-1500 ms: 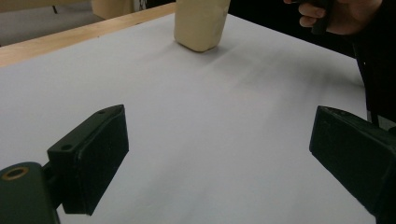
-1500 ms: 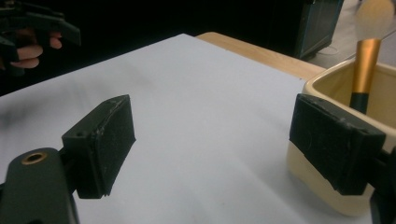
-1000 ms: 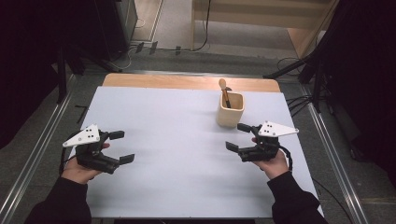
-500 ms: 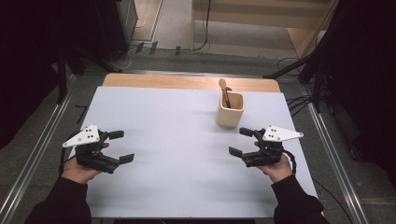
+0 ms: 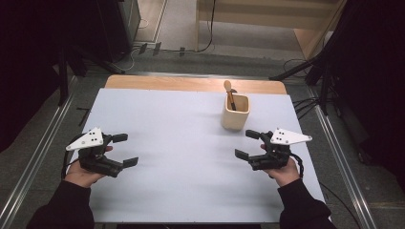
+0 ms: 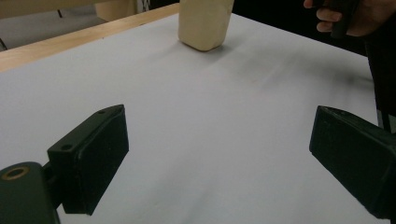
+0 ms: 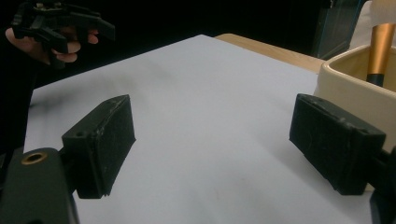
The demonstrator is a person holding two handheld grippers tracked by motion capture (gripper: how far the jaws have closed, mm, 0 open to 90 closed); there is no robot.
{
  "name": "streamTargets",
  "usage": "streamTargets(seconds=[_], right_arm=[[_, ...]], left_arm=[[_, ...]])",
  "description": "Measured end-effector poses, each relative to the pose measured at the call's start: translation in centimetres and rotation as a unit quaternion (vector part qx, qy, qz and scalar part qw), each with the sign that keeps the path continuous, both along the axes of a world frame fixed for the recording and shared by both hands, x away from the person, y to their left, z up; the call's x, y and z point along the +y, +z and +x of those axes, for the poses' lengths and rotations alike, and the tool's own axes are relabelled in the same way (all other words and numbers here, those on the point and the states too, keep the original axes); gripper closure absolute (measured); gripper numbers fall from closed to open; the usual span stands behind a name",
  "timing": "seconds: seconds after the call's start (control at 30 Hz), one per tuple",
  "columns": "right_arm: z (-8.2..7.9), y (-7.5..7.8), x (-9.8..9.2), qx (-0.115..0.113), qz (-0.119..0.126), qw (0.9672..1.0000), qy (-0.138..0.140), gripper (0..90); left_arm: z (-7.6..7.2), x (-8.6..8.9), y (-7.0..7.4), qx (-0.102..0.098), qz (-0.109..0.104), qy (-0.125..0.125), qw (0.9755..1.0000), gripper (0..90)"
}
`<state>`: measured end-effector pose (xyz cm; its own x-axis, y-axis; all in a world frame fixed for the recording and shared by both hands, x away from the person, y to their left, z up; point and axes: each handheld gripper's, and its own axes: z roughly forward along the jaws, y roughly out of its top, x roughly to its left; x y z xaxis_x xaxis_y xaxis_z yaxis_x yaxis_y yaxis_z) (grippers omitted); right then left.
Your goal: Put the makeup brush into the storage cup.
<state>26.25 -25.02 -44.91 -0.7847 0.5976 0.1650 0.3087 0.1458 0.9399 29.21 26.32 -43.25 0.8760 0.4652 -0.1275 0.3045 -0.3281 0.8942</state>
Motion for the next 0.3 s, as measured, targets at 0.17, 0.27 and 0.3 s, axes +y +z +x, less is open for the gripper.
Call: streamTargets(seconds=[0.17,0.27,0.3], right_arm=[[0.01,0.01,-0.01,-0.001,0.001,1.0,0.002,15.4],[0.02,0.01,-0.04,0.0,0.0,1.0,0.001,15.4],[0.03,0.01,-0.04,0.0,-0.001,1.0,0.0,15.4]], left_arm=[[0.0,0.15,0.03,0.0,-0.001,0.001,1.0,5.6],[0.0,0.15,0.01,0.001,0.0,0.001,1.0,5.6],[-0.02,0.13,0.0,0.001,0.0,0.001,1.0,5.6]])
